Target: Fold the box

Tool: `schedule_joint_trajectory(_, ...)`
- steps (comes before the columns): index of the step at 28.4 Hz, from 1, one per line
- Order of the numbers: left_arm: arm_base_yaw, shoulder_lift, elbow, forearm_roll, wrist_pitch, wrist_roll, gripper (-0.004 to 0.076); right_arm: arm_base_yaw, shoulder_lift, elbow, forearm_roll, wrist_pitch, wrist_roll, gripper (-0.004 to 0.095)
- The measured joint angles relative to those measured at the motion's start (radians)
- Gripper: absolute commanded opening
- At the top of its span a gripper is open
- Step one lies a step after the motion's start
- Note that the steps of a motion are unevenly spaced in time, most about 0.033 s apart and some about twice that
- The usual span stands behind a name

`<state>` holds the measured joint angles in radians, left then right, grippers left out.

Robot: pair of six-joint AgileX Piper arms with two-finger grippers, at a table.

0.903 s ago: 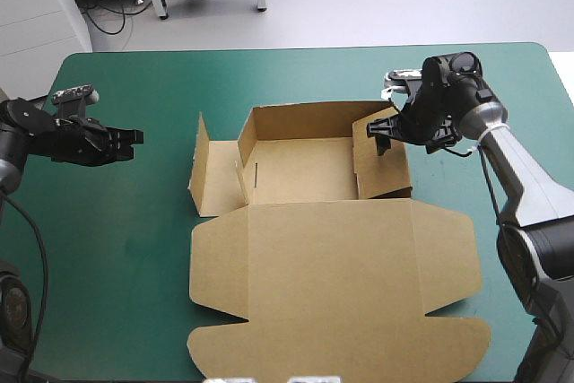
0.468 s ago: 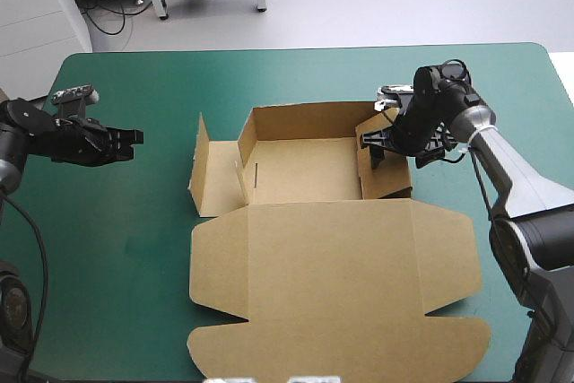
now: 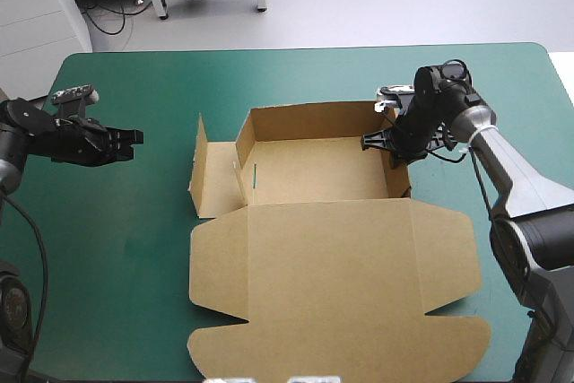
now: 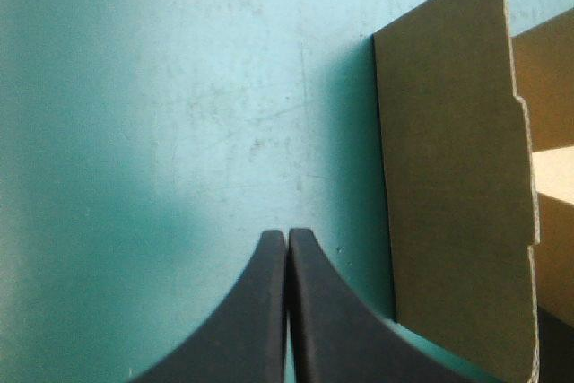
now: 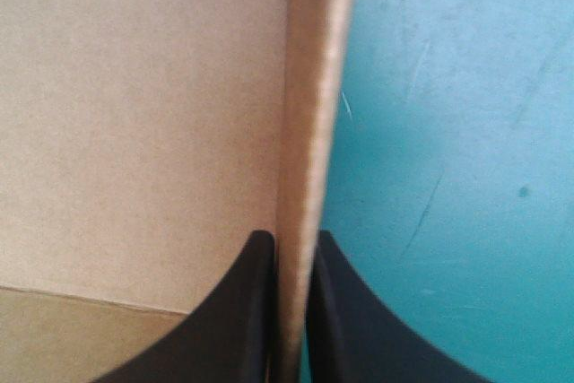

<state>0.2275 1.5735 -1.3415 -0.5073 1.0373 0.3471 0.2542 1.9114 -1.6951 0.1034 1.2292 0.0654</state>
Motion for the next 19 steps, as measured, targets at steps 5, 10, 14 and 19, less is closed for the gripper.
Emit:
schedule_joint_trajectory(5, 0.0, 0.0, 0.0, 0.029, 0.0, 0.0, -0.0032, 0.0, 0.0, 0.0, 0.005, -0.005, -0.015, -0.0008)
schedule_joint_trajectory(10, 0.0, 0.0, 0.0, 0.032, 0.002, 0.0, -0.0032, 0.0, -0.02, 0.0, 0.009, -0.004, -0.02, -0.0008)
schedule_joint_trajectory(14, 0.0, 0.0, 0.0, 0.032, 0.011, 0.0, -0.0032, 0.0, -0.104, -0.02, 0.001, 0.003, -0.013, -0.0008)
schedule_joint_trajectory(19, 0.0, 0.0, 0.0, 0.032, 0.016, 0.0, -0.0032, 0.0, -0.261, -0.05, 0.015, 0.011, 0.004, -0.0008)
